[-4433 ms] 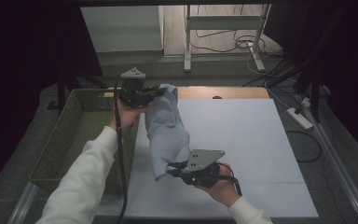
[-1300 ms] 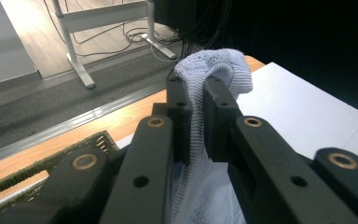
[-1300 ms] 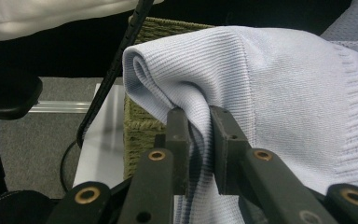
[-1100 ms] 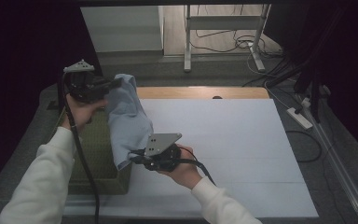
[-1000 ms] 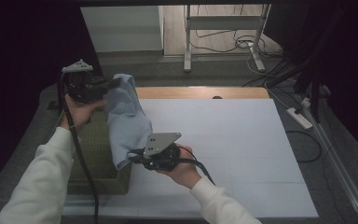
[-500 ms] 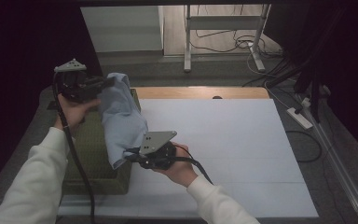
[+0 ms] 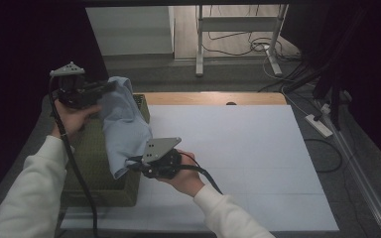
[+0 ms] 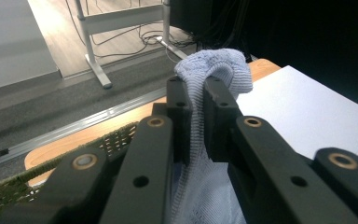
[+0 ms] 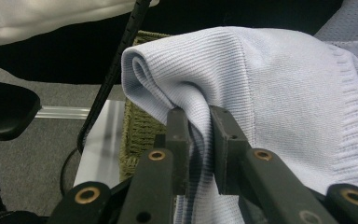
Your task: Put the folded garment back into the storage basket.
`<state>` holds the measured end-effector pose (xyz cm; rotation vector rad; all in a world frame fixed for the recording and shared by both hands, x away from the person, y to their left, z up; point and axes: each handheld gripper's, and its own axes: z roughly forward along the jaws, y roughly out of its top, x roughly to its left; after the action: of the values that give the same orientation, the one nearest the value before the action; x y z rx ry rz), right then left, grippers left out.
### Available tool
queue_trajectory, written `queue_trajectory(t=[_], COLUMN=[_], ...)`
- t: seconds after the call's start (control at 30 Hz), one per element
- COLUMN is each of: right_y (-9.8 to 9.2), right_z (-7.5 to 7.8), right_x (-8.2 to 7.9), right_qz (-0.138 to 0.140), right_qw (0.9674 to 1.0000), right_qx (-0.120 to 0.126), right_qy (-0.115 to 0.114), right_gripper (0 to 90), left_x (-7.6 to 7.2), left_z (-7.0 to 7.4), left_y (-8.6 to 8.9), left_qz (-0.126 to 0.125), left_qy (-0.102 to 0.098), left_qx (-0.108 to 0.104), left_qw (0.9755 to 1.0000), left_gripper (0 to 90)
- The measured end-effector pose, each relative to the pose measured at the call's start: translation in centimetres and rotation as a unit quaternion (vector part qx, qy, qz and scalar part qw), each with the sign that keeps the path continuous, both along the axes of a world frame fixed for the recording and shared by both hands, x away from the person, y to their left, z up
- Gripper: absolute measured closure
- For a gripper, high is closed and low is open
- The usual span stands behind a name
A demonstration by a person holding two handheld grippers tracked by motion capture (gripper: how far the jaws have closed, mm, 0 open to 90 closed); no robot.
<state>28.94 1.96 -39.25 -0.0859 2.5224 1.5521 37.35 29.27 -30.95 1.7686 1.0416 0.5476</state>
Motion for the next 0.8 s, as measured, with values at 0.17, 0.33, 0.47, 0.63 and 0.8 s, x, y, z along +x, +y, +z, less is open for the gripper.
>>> queue_trajectory(t=[0.17, 0.33, 0.47, 0.63, 0.8], right_y=[0.4, 0.9, 1.2, 1.6, 2.0], right_z=[0.0, 0.1, 0.3, 0.3, 0.4], right_x=[0.1, 0.1, 0.0, 0.0, 0.1], right_qz=[0.002, 0.004, 0.005, 0.006, 0.004], right_qw=[1.0000, 1.0000, 1.0000, 1.0000, 1.0000], right_qx=[0.000, 0.000, 0.003, 0.003, 0.004], right_qy=[0.001, 0.000, -0.001, -0.002, -0.002], right_gripper=[78.5, 78.5, 78.5, 78.5, 78.5], left_x=[-0.2, -0.4, -0.5, -0.6, -0.6], left_z=[0.1, 0.2, 0.3, 0.4, 0.4], left_y=[0.4, 0.9, 1.2, 1.7, 2.1], left_qz=[0.003, 0.005, 0.007, 0.008, 0.007], left_qy=[0.000, -0.001, -0.002, -0.003, -0.004], left_qx=[0.001, 0.001, 0.001, -0.001, -0.002], left_qw=[1.0000, 1.0000, 1.0000, 1.0000, 1.0000], left_gripper=[82.1, 82.1, 82.1, 82.1, 82.1])
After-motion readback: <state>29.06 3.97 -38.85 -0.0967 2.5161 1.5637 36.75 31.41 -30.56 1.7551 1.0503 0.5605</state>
